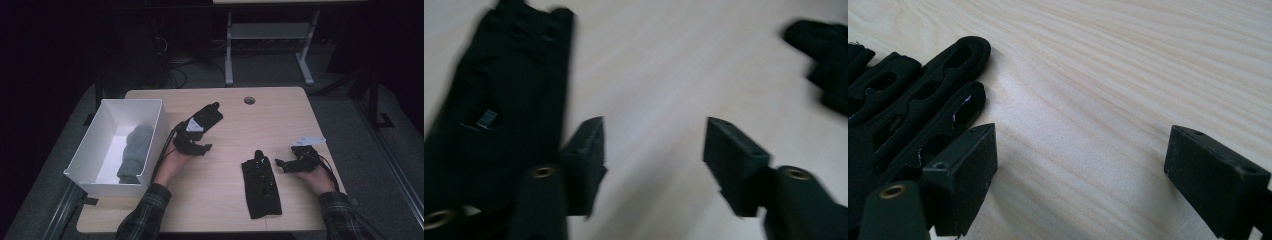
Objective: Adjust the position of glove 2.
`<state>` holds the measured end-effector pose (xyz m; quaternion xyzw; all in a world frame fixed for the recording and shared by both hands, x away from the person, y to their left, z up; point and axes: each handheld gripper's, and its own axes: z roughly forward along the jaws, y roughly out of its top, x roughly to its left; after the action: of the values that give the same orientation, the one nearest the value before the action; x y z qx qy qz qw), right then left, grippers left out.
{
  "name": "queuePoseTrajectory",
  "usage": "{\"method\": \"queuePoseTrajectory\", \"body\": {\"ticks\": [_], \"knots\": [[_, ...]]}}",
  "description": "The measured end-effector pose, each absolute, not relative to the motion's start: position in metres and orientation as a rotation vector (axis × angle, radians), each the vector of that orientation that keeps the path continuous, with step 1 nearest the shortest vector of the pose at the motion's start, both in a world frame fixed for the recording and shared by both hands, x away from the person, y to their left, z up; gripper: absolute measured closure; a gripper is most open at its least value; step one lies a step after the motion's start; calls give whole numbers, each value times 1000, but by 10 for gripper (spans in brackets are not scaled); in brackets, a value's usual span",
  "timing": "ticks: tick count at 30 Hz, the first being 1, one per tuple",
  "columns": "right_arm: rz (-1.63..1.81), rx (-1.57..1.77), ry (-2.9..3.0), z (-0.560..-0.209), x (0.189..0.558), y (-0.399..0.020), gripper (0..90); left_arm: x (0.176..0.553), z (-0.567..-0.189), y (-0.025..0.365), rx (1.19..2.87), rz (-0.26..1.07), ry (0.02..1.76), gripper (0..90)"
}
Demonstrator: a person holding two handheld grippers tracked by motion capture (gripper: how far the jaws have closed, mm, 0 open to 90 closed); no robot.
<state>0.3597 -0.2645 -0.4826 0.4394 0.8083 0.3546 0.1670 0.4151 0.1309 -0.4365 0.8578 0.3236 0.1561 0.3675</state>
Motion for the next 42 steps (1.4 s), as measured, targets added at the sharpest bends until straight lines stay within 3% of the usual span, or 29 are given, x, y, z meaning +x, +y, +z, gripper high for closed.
{"method": "queuePoseTrajectory", "body": {"ticks": [7, 10, 16, 24, 42], "knots": [[1010, 1249, 2301, -483, 360, -264, 137, 452, -436, 133, 2209, 454, 908, 806], [1012, 1245, 2303, -483, 360, -264, 137, 466, -439, 133, 2212, 474, 944, 893], [1010, 1242, 2308, -482, 359, -264, 139, 483, -445, 134, 2217, 489, 976, 894], [1013, 1240, 2307, -483, 359, -264, 138, 487, -461, 131, 2265, 394, 1001, 896], [1012, 1240, 2307, -483, 359, -264, 138, 436, -459, 119, 2279, 227, 929, 896]]}}
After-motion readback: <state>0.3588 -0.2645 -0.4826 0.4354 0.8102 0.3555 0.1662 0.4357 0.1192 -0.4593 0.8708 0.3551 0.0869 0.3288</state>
